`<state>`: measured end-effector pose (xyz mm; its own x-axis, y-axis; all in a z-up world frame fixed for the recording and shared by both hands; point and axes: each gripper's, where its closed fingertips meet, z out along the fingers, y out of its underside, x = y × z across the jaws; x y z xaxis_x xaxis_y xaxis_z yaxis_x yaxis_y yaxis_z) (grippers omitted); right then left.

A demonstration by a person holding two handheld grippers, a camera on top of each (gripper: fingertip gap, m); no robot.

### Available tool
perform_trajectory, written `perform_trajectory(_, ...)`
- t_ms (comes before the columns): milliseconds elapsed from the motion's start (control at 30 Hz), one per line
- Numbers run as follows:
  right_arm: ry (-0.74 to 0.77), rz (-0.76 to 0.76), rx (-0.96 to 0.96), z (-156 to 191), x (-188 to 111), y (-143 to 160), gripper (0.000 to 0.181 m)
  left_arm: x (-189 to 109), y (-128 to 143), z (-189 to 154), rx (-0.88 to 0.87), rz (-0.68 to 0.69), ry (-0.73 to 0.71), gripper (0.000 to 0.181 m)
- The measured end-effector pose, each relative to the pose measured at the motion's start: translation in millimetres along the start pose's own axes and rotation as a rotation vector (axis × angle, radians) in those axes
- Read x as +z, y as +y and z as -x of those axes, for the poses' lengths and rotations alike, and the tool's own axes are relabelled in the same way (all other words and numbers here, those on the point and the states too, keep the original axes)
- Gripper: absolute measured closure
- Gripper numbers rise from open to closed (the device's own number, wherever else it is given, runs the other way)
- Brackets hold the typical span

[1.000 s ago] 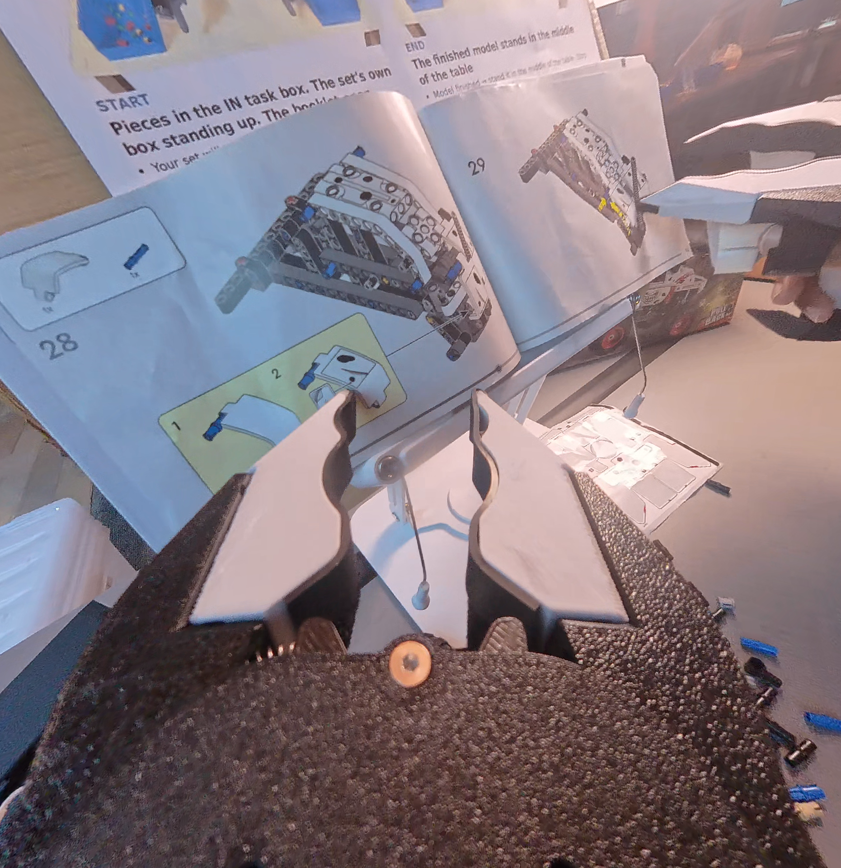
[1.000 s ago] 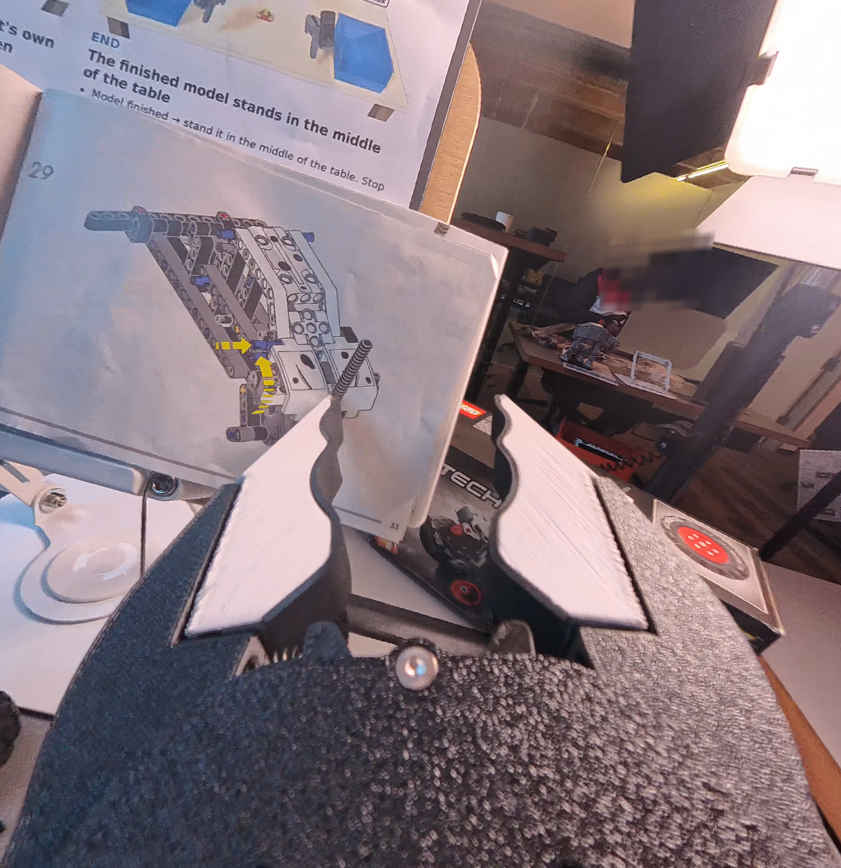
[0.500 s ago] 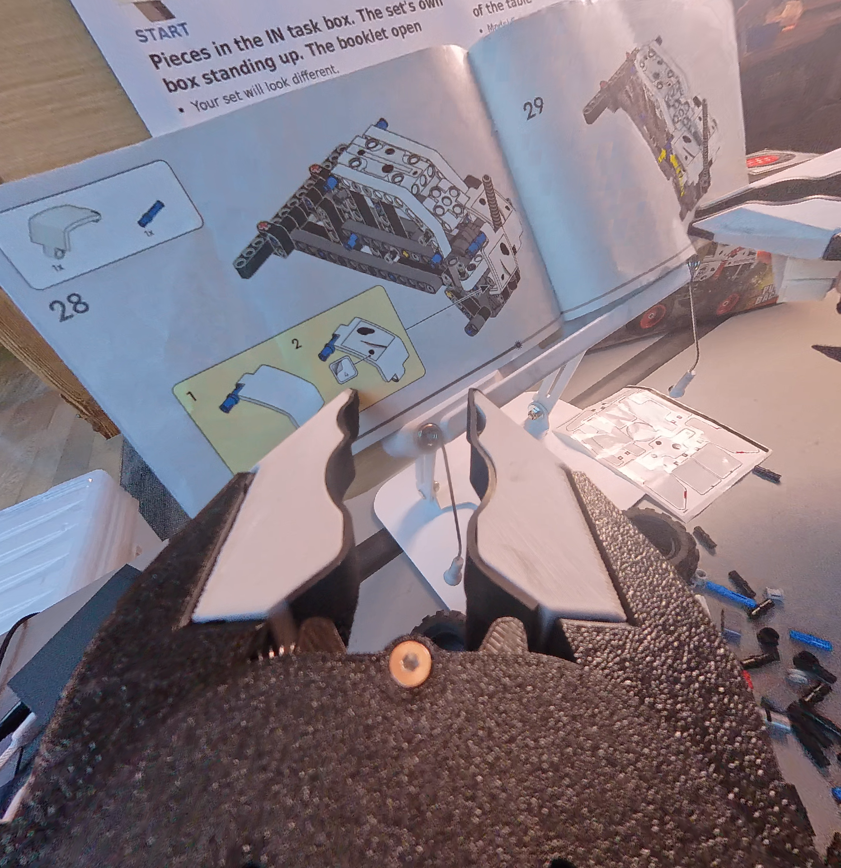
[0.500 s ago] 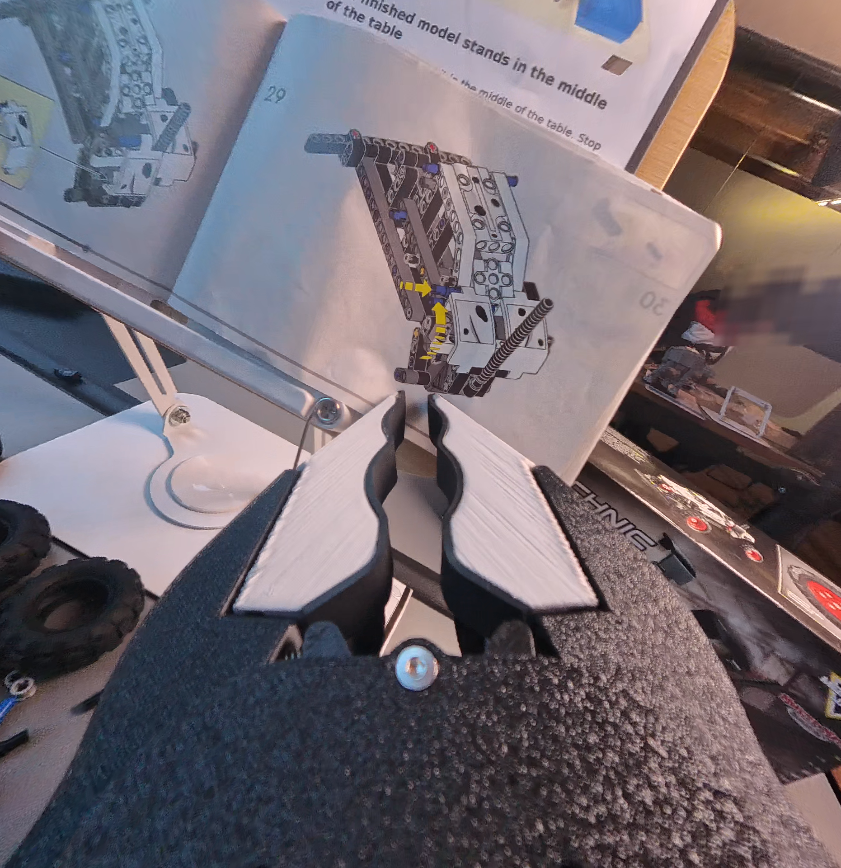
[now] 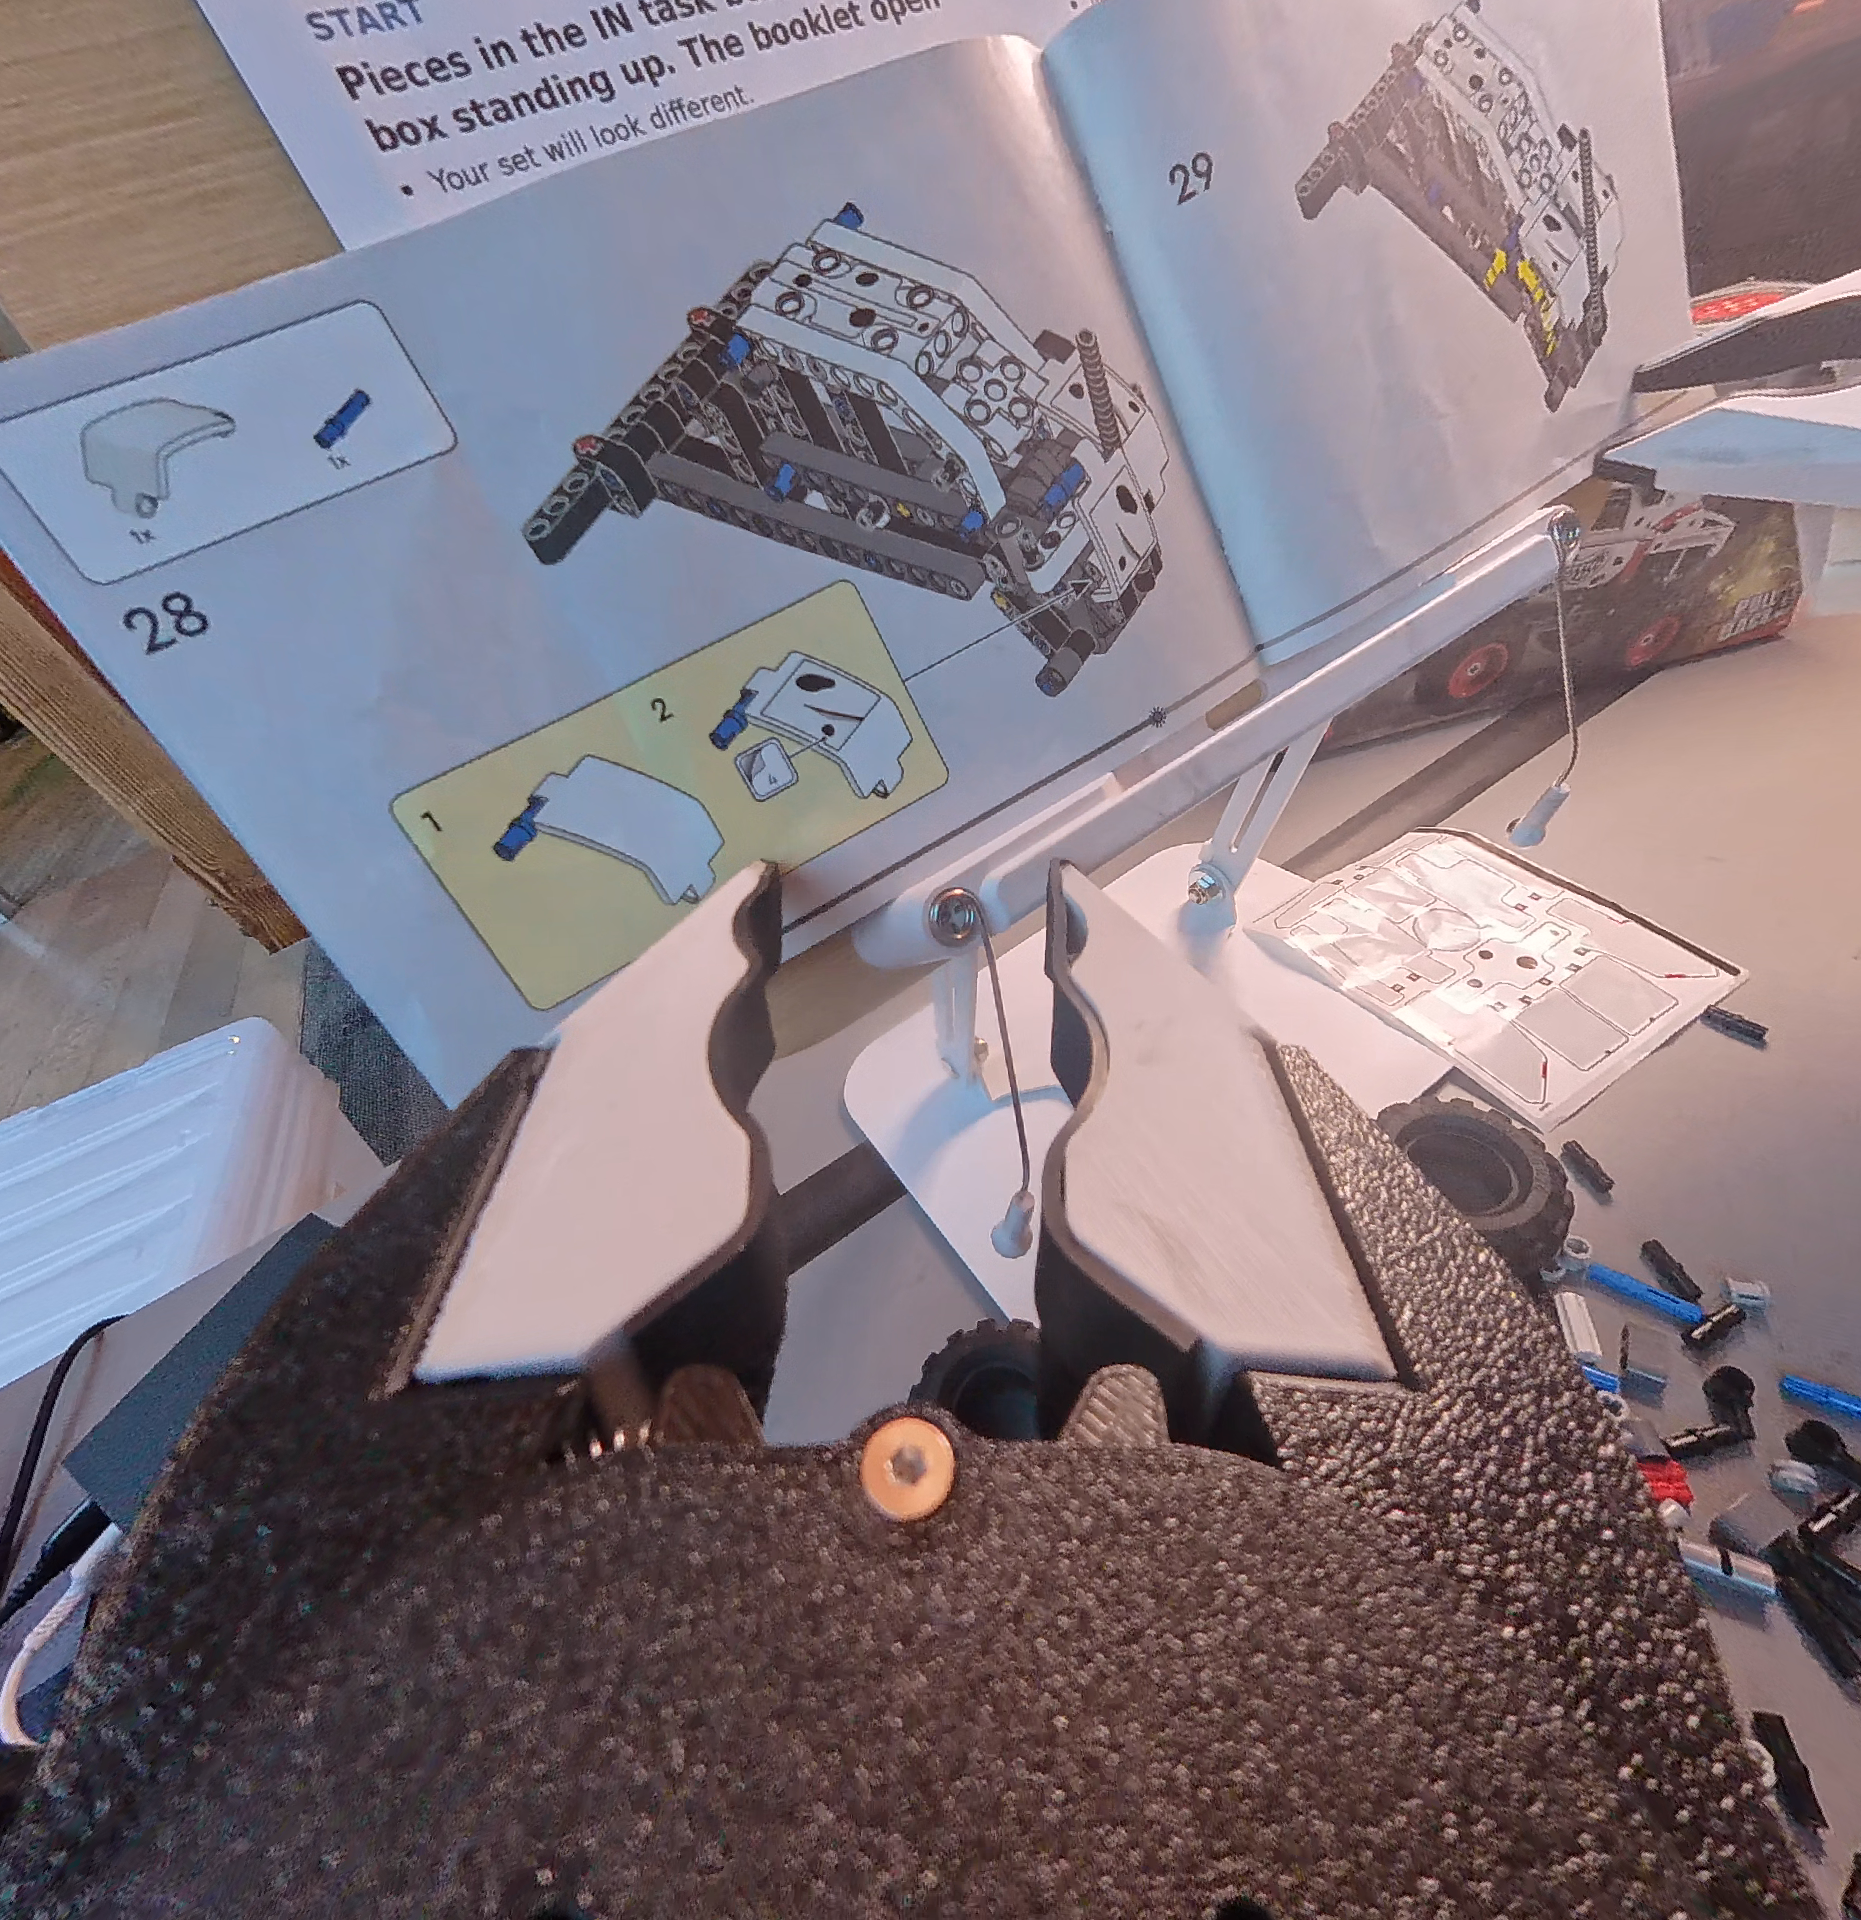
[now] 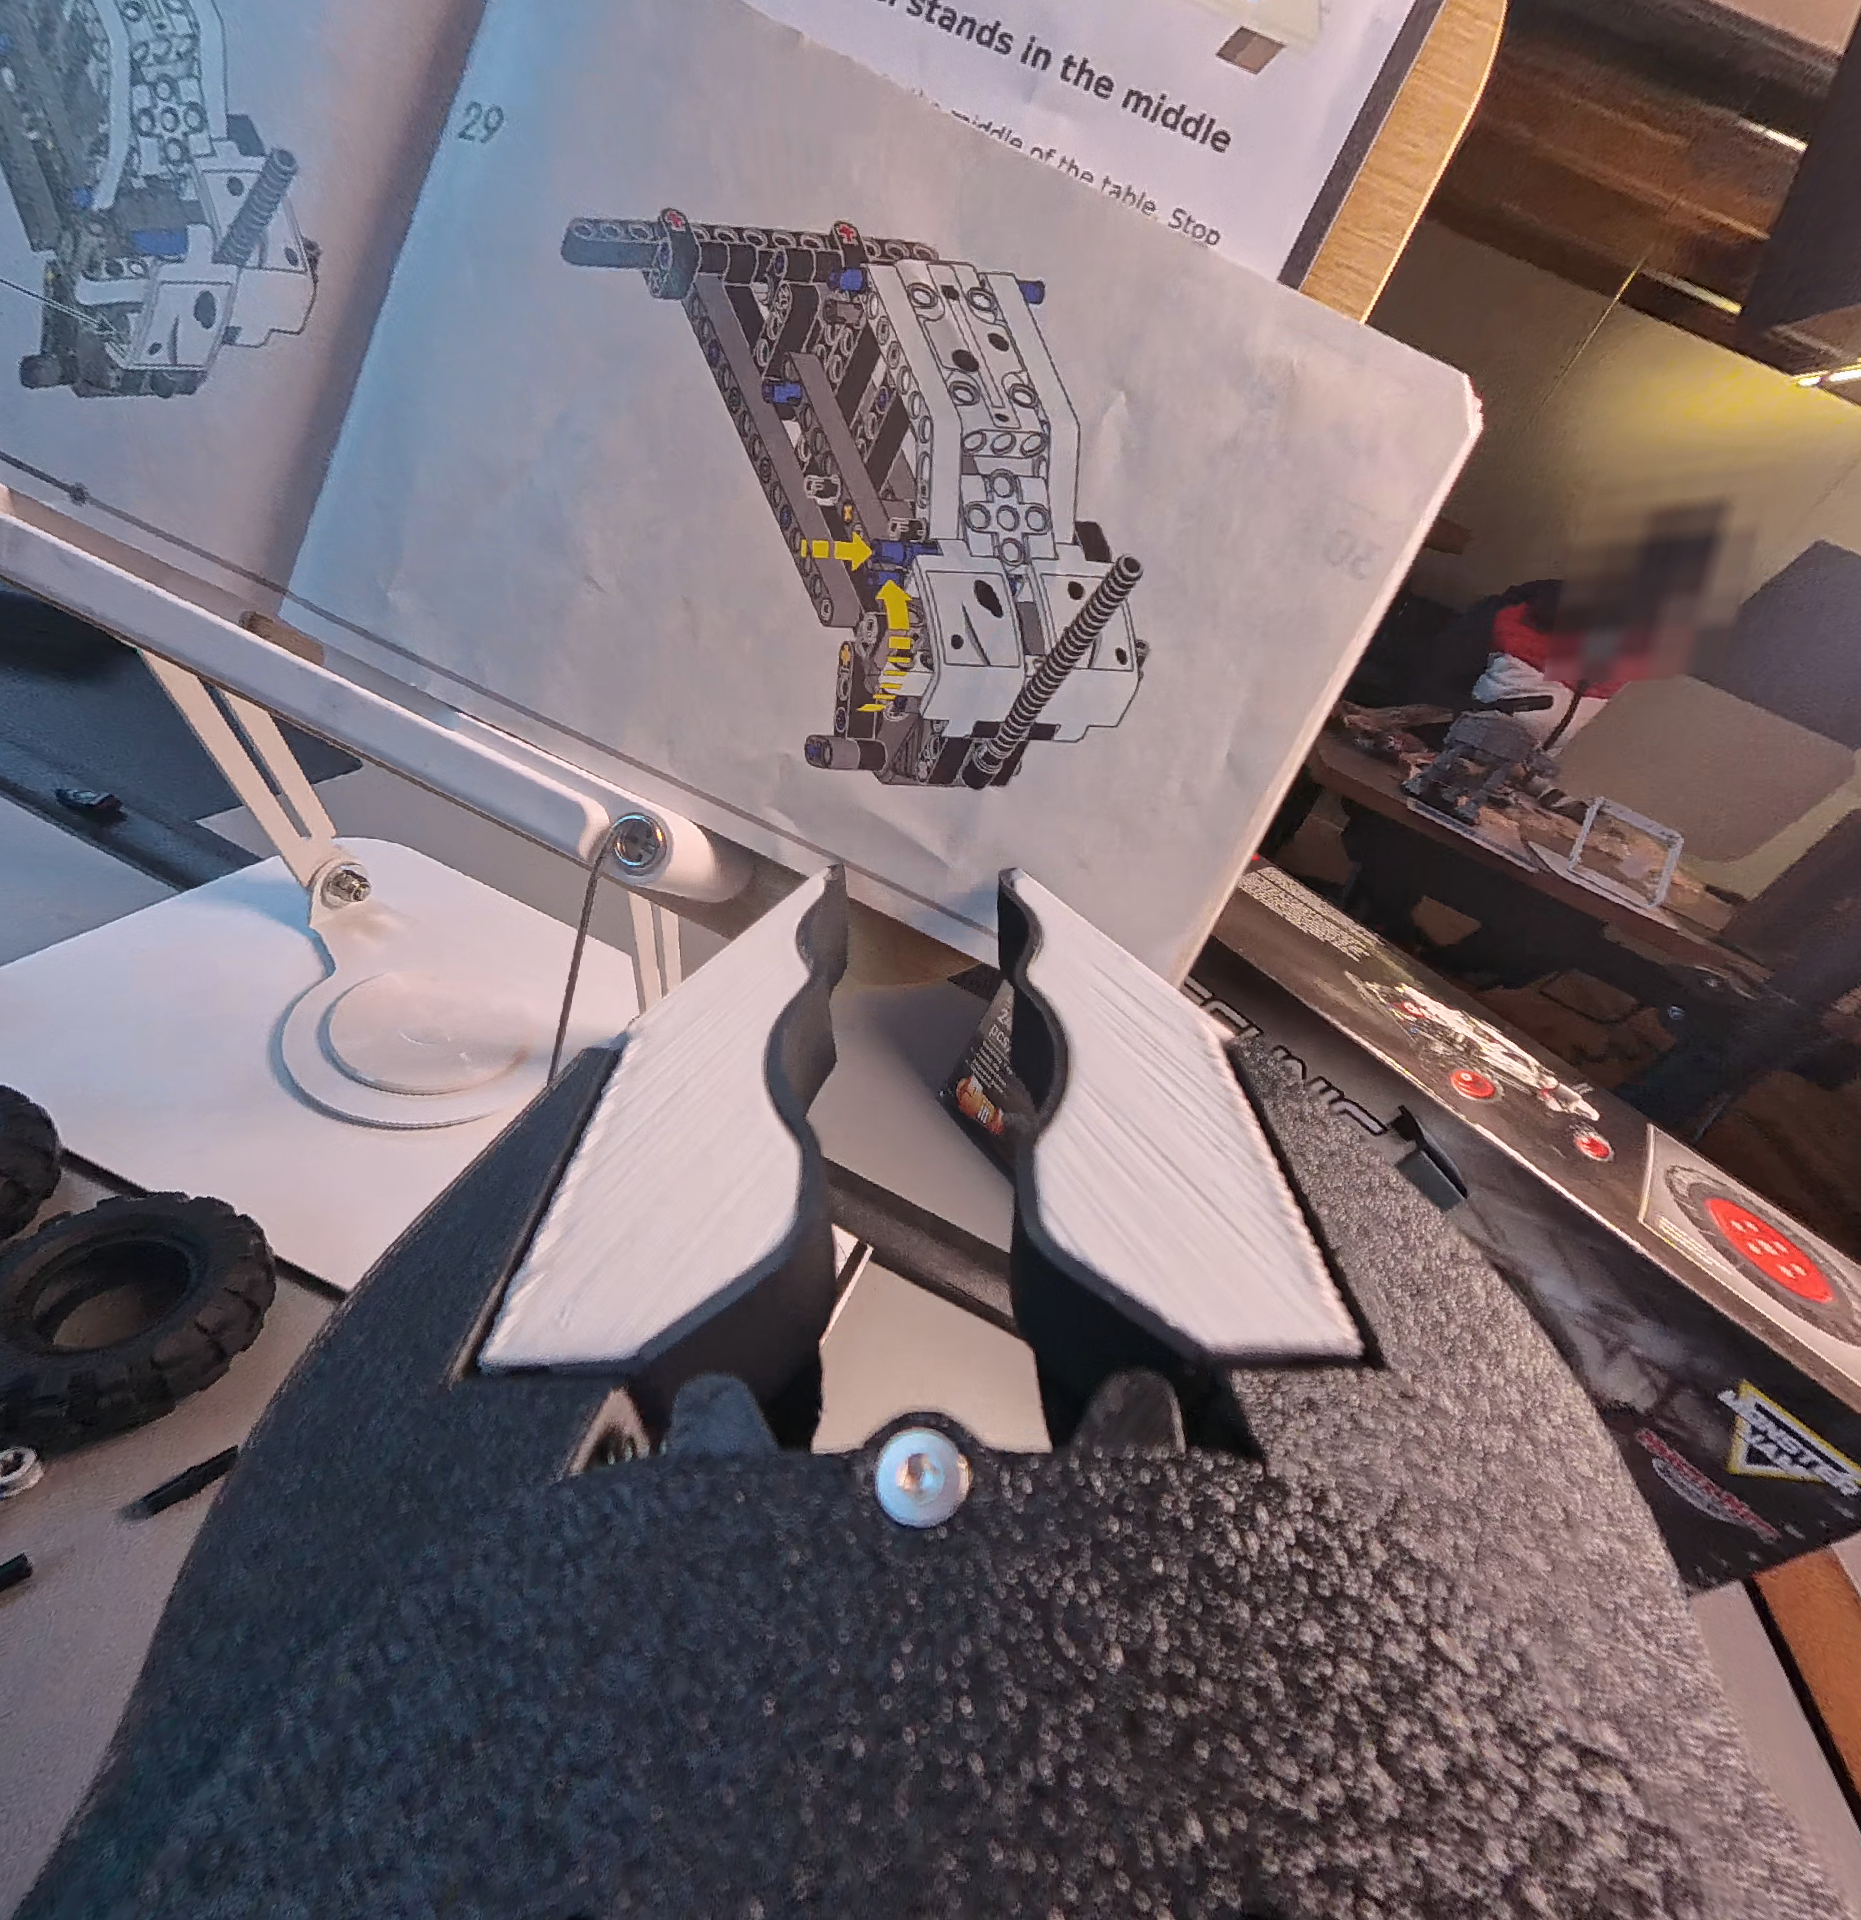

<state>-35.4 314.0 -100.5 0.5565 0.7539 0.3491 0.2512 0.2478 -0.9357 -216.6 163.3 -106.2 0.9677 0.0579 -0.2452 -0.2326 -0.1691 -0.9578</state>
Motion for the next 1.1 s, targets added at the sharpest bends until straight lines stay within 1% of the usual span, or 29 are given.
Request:
perform_trajectory(167,-0.016,-0.033,0.077,-1.2,-15.4,-3.8,0.145,-2.4,1.8,0.7,-0.003,-0.002,-0.002,0.131)
perform_trajectory(333,-0.089,-0.107,0.085,16.0,-41.2,-19.3,0.132,-5.1,4.6,4.8,-0.01,-0.008,-0.007,0.131)
perform_trajectory(433,-0.149,-0.104,0.069,32.6,-55.6,-24.2,0.135,-7.7,3.5,10.4,-0.03,-0.031,-0.027,0.13)
perform_trajectory(500,-0.15,-0.11,0.07,38.5,-63.5,-26.9,0.141,-12.0,-4.5,16.7,-0.052,-0.094,-0.068,0.129)
perform_trajectory(567,-0.146,-0.111,0.08,43.2,-66.0,-29.5,0.143,-15.4,-14.0,22.1,-0.073,-0.165,-0.109,0.124)
perform_trajectory(633,-0.137,-0.111,0.093,45.9,-64.1,-34.2,0.14,-14.1,-20.5,22.8,-0.089,-0.208,-0.126,0.113)
perform_trajectory(733,-0.148,-0.129,0.139,53.4,-57.7,-47.3,0.131,-7.1,-23.6,21.7,-0.071,-0.206,-0.147,0.099)
perform_trajectory(800,-0.154,-0.14,0.144,60.7,-51.1,-55.4,0.128,-4.1,-27.3,20.6,-0.078,-0.213,-0.153,0.095)
perform_trajectory(933,-0.158,-0.15,0.136,74.9,-32.6,-67.3,0.122,-3.3,-31.6,26.5,-0.071,-0.231,-0.214,0.09)
perform_trajectory(1100,-0.137,-0.115,0.141,79.1,-8.2,-66.0,0.111,-1.4,-26.3,37.0,-0.098,-0.21,-0.251,0.088)
